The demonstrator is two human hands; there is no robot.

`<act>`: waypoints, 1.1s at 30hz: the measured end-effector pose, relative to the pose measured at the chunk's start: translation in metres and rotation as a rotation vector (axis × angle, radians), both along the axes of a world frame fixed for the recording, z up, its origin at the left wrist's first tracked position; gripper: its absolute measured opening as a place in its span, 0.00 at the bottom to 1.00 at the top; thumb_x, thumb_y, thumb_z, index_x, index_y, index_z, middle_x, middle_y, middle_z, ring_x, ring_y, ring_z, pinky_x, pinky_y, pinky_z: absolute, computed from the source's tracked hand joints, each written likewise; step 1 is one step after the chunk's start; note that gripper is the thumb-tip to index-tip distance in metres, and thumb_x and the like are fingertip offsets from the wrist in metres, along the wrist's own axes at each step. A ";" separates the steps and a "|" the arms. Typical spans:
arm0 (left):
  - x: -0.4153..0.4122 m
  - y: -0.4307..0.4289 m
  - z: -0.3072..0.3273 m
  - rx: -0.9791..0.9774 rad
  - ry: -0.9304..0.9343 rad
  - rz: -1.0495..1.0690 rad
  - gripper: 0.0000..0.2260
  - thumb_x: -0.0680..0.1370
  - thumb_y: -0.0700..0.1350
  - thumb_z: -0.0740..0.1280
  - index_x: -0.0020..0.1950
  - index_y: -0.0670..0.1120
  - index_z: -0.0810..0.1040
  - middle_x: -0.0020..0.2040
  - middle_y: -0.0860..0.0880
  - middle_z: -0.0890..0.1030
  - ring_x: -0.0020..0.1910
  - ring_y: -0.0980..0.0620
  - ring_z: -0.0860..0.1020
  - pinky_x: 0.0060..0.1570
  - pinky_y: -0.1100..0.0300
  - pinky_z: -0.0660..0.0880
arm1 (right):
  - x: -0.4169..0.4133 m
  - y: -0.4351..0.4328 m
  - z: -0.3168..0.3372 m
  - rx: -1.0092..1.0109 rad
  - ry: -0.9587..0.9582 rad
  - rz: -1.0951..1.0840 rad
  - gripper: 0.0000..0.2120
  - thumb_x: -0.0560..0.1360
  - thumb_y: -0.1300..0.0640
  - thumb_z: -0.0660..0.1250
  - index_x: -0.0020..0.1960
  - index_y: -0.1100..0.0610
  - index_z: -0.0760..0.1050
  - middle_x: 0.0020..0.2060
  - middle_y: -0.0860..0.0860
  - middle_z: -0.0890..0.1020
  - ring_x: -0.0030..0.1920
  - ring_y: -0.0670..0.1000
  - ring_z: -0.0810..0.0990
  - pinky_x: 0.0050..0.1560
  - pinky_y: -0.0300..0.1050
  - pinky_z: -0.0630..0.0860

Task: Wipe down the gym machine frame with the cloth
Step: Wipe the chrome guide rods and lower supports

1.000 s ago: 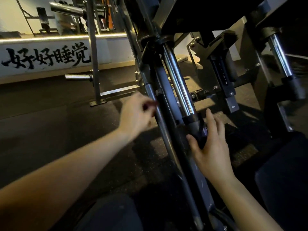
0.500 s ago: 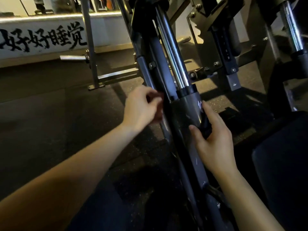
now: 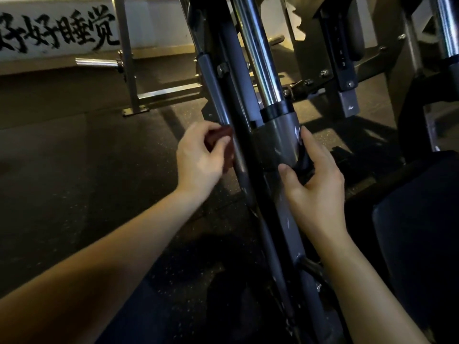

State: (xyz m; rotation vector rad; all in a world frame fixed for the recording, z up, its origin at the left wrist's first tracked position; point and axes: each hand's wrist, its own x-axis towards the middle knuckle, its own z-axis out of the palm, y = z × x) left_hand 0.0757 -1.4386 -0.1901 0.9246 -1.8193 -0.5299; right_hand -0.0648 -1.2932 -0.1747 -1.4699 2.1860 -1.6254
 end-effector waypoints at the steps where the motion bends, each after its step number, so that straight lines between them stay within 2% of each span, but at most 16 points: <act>1: 0.002 -0.001 -0.004 0.001 -0.001 0.001 0.08 0.79 0.44 0.72 0.58 0.50 0.78 0.53 0.57 0.78 0.54 0.63 0.76 0.60 0.70 0.71 | 0.000 0.000 0.000 -0.002 0.002 0.003 0.32 0.77 0.61 0.72 0.79 0.55 0.66 0.71 0.47 0.74 0.73 0.43 0.70 0.73 0.35 0.65; 3: 0.009 0.013 -0.030 0.069 -0.049 -0.050 0.08 0.79 0.43 0.72 0.55 0.53 0.78 0.52 0.58 0.78 0.53 0.64 0.76 0.60 0.65 0.73 | -0.001 0.001 -0.002 -0.015 0.018 0.020 0.32 0.78 0.61 0.72 0.79 0.56 0.66 0.72 0.48 0.74 0.72 0.42 0.70 0.73 0.34 0.65; 5: 0.015 0.037 -0.066 0.196 -0.190 -0.174 0.08 0.77 0.41 0.73 0.51 0.53 0.80 0.49 0.58 0.80 0.52 0.62 0.78 0.59 0.57 0.77 | -0.005 0.003 -0.005 -0.012 0.023 0.049 0.32 0.79 0.59 0.71 0.80 0.56 0.64 0.72 0.47 0.73 0.72 0.41 0.69 0.72 0.32 0.65; 7: 0.018 0.051 -0.086 0.286 -0.277 -0.251 0.08 0.76 0.40 0.74 0.51 0.51 0.82 0.49 0.57 0.82 0.52 0.60 0.80 0.58 0.52 0.79 | -0.009 0.005 -0.007 0.011 0.038 0.067 0.32 0.79 0.56 0.71 0.80 0.54 0.63 0.73 0.46 0.72 0.74 0.41 0.68 0.74 0.36 0.65; 9: 0.014 0.044 -0.081 0.310 -0.134 -0.198 0.07 0.76 0.40 0.74 0.50 0.51 0.83 0.47 0.56 0.83 0.50 0.58 0.81 0.57 0.50 0.79 | -0.013 0.006 -0.010 0.022 0.044 0.076 0.33 0.80 0.54 0.71 0.81 0.53 0.62 0.75 0.46 0.71 0.75 0.42 0.67 0.76 0.45 0.66; 11: 0.013 0.030 -0.060 0.315 0.066 -0.111 0.06 0.77 0.40 0.73 0.50 0.51 0.82 0.47 0.56 0.83 0.51 0.57 0.82 0.57 0.51 0.79 | -0.015 0.004 -0.013 -0.003 0.021 0.095 0.32 0.80 0.53 0.70 0.80 0.54 0.62 0.74 0.48 0.72 0.75 0.45 0.69 0.75 0.53 0.69; 13: 0.014 0.025 -0.044 0.260 0.120 -0.095 0.07 0.77 0.40 0.73 0.51 0.51 0.80 0.49 0.56 0.82 0.53 0.58 0.81 0.58 0.56 0.78 | -0.014 0.003 -0.015 -0.032 -0.003 0.102 0.32 0.80 0.52 0.69 0.81 0.55 0.62 0.74 0.50 0.73 0.74 0.48 0.71 0.73 0.57 0.71; 15: 0.015 0.037 -0.048 0.185 0.024 -0.164 0.07 0.76 0.38 0.74 0.50 0.48 0.80 0.48 0.54 0.81 0.51 0.57 0.80 0.56 0.55 0.78 | -0.013 0.003 -0.015 -0.048 -0.010 0.104 0.32 0.80 0.52 0.69 0.81 0.55 0.62 0.74 0.51 0.73 0.74 0.49 0.71 0.72 0.58 0.71; 18: 0.017 0.059 -0.067 0.287 -0.099 -0.294 0.07 0.74 0.37 0.75 0.47 0.47 0.82 0.46 0.53 0.83 0.49 0.56 0.82 0.54 0.50 0.79 | -0.012 0.005 -0.013 -0.028 -0.021 0.095 0.32 0.80 0.55 0.70 0.80 0.53 0.63 0.73 0.48 0.73 0.73 0.46 0.71 0.72 0.56 0.72; 21: 0.015 0.046 -0.057 0.359 -0.044 -0.291 0.06 0.75 0.41 0.76 0.48 0.50 0.84 0.46 0.55 0.84 0.49 0.58 0.82 0.56 0.53 0.79 | -0.004 0.002 -0.008 -0.039 -0.090 0.061 0.32 0.79 0.59 0.71 0.80 0.52 0.65 0.72 0.45 0.74 0.72 0.42 0.72 0.73 0.51 0.72; 25: 0.011 0.033 -0.037 0.177 -0.021 -0.173 0.07 0.77 0.42 0.74 0.53 0.50 0.83 0.49 0.57 0.81 0.52 0.60 0.80 0.57 0.63 0.76 | 0.001 0.001 -0.001 -0.013 -0.171 0.054 0.32 0.78 0.61 0.71 0.79 0.51 0.65 0.72 0.44 0.74 0.72 0.41 0.72 0.74 0.50 0.70; 27: 0.014 0.042 -0.045 0.117 -0.066 -0.239 0.07 0.76 0.40 0.74 0.54 0.48 0.83 0.50 0.55 0.81 0.52 0.58 0.80 0.56 0.61 0.77 | -0.003 0.003 0.003 0.006 -0.185 0.094 0.32 0.78 0.62 0.71 0.80 0.52 0.65 0.72 0.44 0.74 0.72 0.41 0.72 0.74 0.50 0.70; 30: 0.018 0.068 -0.063 0.088 -0.253 -0.439 0.08 0.75 0.39 0.74 0.54 0.48 0.84 0.52 0.55 0.81 0.53 0.58 0.80 0.57 0.59 0.78 | -0.006 0.009 0.006 0.032 -0.203 0.148 0.32 0.79 0.65 0.70 0.80 0.52 0.64 0.72 0.45 0.74 0.72 0.42 0.72 0.74 0.51 0.71; 31: 0.017 0.071 -0.064 0.091 -0.274 -0.454 0.09 0.75 0.39 0.74 0.54 0.48 0.85 0.52 0.56 0.81 0.54 0.59 0.80 0.57 0.59 0.77 | -0.007 0.010 0.006 0.037 -0.206 0.156 0.33 0.79 0.65 0.69 0.80 0.51 0.64 0.72 0.45 0.74 0.72 0.42 0.72 0.74 0.52 0.71; 33: 0.010 0.063 -0.057 0.065 -0.189 -0.373 0.08 0.75 0.40 0.74 0.53 0.49 0.85 0.50 0.56 0.81 0.52 0.60 0.80 0.57 0.60 0.77 | -0.008 0.011 0.006 0.034 -0.203 0.167 0.33 0.79 0.65 0.69 0.80 0.49 0.63 0.73 0.45 0.73 0.73 0.42 0.71 0.74 0.53 0.70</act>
